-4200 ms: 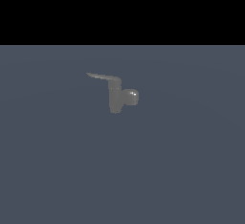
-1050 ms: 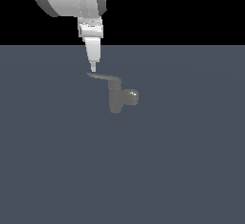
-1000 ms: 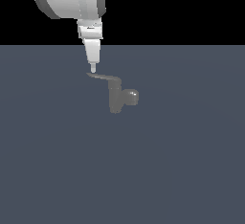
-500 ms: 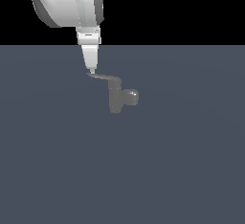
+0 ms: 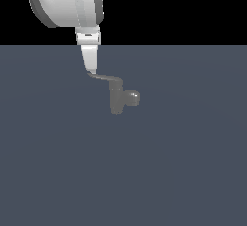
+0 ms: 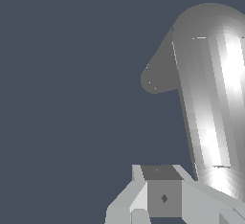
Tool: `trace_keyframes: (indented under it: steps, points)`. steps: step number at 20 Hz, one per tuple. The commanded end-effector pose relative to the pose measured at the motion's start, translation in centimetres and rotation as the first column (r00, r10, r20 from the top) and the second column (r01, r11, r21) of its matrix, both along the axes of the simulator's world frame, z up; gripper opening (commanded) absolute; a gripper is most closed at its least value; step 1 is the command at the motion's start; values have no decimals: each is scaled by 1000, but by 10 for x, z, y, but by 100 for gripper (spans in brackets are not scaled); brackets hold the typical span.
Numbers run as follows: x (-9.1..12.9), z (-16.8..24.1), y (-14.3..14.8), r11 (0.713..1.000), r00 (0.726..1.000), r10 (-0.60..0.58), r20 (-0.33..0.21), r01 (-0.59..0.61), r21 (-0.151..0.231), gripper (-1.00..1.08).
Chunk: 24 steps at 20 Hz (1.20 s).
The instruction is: Turn on the faucet by rotating a designated handle.
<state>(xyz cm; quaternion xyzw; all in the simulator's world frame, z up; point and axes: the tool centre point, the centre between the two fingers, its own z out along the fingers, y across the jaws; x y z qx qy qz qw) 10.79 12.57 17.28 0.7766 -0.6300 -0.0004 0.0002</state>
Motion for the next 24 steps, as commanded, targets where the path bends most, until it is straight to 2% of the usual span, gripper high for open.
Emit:
trace_keyframes:
  steps: [1,22,24]
  points:
    - [-6,0,0,1000,1000,0,0,0,0,-100]
    - [-59,0,-2,1000,1000,-1,1,1,0,-100]
    - [-55,2,-2,1000,1000,-1,6,1,1,-100]
